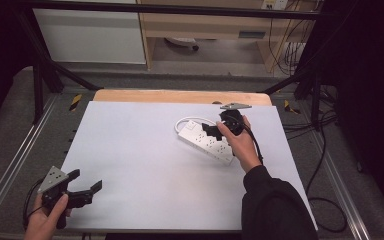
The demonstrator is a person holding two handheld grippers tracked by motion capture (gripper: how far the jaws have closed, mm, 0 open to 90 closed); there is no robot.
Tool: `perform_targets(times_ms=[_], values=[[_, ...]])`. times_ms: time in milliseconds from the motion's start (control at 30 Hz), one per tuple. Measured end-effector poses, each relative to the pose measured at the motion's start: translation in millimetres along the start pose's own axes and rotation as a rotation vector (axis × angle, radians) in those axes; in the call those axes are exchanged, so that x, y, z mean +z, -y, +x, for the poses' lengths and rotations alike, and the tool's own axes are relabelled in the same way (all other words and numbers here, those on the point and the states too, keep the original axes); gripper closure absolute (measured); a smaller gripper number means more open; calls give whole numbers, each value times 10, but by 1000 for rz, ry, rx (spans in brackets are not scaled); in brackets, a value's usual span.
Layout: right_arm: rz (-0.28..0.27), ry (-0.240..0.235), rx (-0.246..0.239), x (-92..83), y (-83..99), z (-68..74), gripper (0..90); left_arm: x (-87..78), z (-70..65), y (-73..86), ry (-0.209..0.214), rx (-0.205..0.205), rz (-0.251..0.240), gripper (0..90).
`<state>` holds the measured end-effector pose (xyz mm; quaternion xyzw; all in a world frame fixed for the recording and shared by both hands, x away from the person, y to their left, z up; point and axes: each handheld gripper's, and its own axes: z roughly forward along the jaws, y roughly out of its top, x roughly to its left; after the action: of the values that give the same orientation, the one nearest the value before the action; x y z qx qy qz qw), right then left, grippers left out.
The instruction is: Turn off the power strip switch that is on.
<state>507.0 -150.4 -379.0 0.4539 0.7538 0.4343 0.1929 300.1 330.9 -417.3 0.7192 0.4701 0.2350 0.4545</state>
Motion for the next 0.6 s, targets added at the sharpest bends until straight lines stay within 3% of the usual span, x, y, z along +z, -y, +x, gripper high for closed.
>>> perform_targets(times_ms=[600], values=[[-50, -24, 0, -257, -29, -80, 41, -2, 1, 1, 1, 1, 0, 68]])
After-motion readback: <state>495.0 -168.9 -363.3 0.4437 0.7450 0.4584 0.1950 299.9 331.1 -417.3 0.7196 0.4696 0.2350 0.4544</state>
